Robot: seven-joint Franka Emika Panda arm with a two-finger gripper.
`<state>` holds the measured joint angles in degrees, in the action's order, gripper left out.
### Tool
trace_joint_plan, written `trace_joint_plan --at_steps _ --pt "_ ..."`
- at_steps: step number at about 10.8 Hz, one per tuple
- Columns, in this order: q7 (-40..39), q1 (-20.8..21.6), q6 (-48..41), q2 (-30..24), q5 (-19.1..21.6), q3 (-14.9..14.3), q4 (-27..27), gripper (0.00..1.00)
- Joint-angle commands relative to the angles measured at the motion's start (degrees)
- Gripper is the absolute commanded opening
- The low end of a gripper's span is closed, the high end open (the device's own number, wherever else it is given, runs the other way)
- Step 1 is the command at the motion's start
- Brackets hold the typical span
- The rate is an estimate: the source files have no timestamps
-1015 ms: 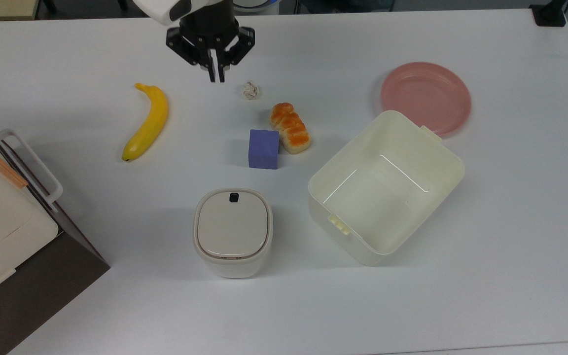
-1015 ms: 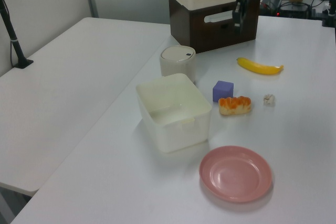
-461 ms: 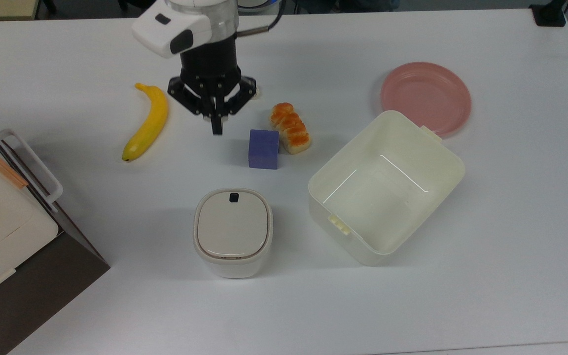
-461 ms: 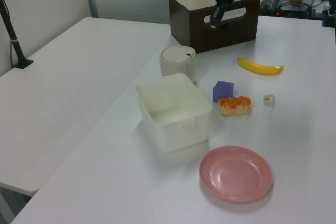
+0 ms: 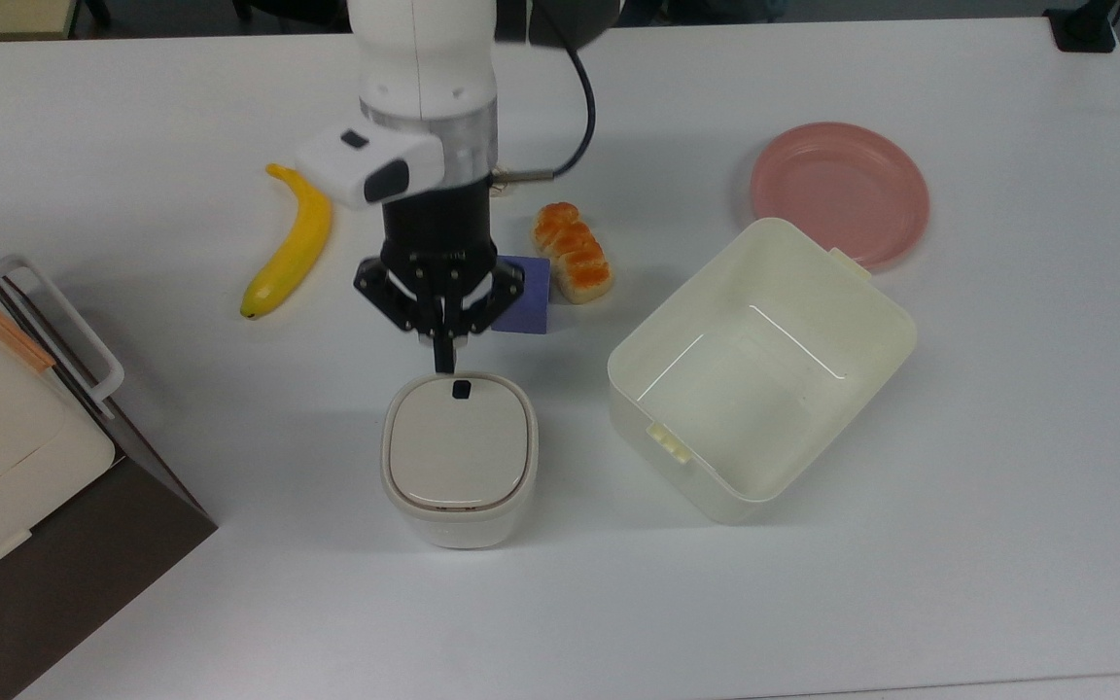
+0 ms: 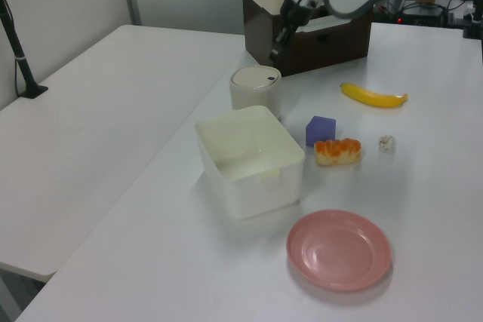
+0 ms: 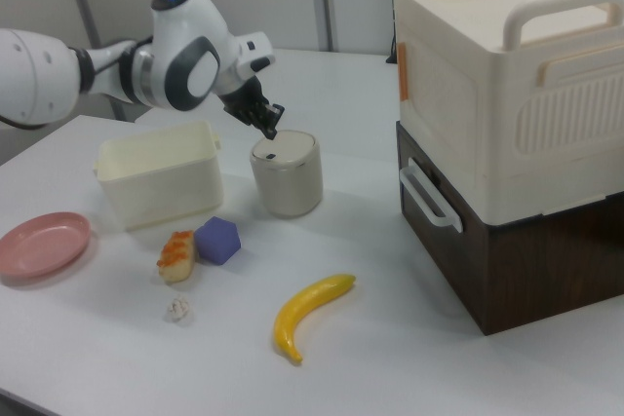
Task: Open the trash can
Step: 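Move the gripper down toward the lid of the small cream trash can, then grip the trash can lid edge and lift it upward to flip open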
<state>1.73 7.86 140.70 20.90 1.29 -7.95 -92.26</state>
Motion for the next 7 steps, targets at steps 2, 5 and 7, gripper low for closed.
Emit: trace_joint_plan --at_steps 2,5,7 --pt "2.5 0.7 4.6 5.2 -0.3 -0.5 3.1 0.05" --pt "2.2 1.5 4.6 6.3 -2.3 -0.5 1.4 0.05" --pt "2.2 1.5 4.1 5.7 -2.3 -0.5 1.4 0.05"
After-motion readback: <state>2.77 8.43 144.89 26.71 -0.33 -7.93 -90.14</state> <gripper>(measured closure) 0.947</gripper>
